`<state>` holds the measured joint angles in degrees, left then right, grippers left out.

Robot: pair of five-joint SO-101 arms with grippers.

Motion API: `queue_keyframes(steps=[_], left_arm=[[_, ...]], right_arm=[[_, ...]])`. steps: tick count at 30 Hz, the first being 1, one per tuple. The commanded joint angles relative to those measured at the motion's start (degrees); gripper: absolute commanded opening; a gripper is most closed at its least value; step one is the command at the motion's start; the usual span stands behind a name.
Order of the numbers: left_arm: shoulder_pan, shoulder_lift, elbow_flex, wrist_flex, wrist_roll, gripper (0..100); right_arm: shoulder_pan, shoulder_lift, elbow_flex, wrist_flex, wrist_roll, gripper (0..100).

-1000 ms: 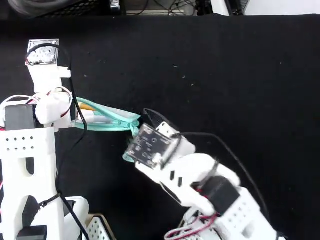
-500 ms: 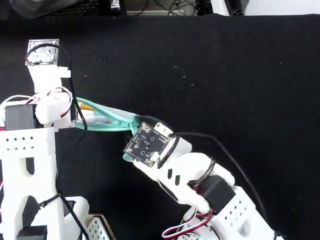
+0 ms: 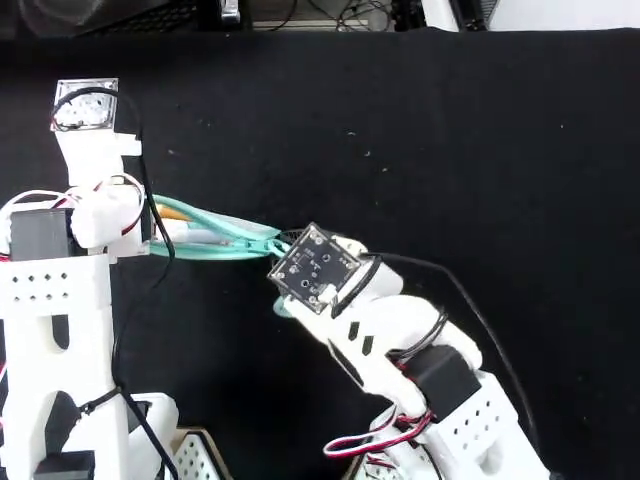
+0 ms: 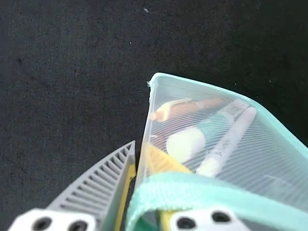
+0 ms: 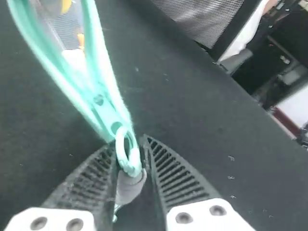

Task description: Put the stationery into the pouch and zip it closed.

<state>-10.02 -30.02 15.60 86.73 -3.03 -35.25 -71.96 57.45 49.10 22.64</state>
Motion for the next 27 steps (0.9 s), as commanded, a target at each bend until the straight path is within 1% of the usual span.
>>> queue_keyframes(steps=[1,8,15,18,20,22,24,25,27], left_arm=[[-0.9,0.5,0.7,-0.6,0.2,3],[-0.7,0.4,0.0,-1.0,0.2,3],[4.4,0.4,-3.2,-0.7,0.2,3],[4.4,0.4,-6.6,-0.6,0.3,4],[4.4,0.4,-9.0,-0.5,1.3,9],[4.4,0.4,-11.2,-0.5,4.5,17],[4.4,0.4,-12.9,-0.5,5.6,24],[4.4,0.3,-13.5,-0.5,5.4,26],[2.9,-1.1,-15.0,-0.5,5.6,26]], right_arm=[[1.2,-0.7,-5.0,-0.8,0.3,1.2],[1.1,-0.3,-7.0,-1.5,0.4,1.2],[-7.1,0.0,-14.3,-1.7,0.4,1.2],[-7.8,1.6,-18.2,-1.4,0.3,1.2],[-7.8,4.8,-20.6,-1.2,0.3,1.2],[-7.8,8.6,-23.3,-1.2,0.3,1.2],[-7.8,12.2,-26.3,-1.2,0.3,1.2],[-7.8,13.8,-27.8,-1.2,0.3,1.2],[-7.7,16.4,-30.5,-1.1,0.3,1.2]])
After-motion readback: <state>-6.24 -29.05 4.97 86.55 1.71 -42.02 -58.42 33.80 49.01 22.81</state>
